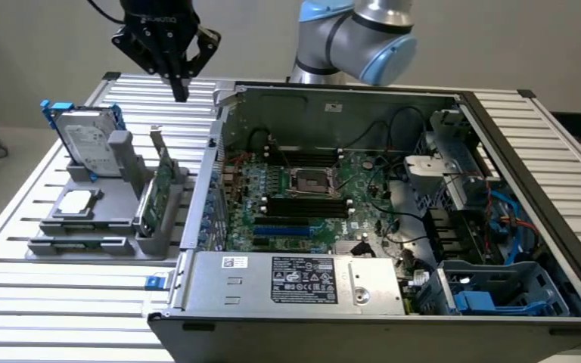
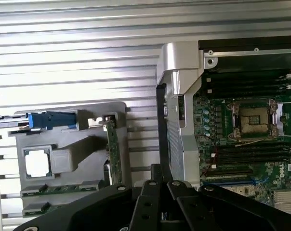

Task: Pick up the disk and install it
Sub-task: 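Reach for the disk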

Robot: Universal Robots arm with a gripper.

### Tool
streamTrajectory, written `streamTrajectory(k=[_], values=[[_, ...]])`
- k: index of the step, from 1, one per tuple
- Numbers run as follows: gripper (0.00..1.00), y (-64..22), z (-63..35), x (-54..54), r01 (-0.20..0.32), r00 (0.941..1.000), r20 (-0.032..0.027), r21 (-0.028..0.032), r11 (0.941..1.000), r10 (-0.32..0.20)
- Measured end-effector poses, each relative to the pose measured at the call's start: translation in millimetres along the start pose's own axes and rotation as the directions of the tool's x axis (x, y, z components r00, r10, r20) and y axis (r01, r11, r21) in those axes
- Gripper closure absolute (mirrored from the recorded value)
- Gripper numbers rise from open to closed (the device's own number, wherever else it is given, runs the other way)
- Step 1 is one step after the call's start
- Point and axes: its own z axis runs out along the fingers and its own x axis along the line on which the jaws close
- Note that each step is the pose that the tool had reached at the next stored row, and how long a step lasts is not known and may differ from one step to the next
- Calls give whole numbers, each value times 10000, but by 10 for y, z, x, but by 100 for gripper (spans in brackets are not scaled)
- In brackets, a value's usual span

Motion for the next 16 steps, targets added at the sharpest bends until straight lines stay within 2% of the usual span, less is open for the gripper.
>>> streamTrajectory(k=[16], values=[[89, 90, 42, 739, -3, 10000, -10, -106, 9999, 3]])
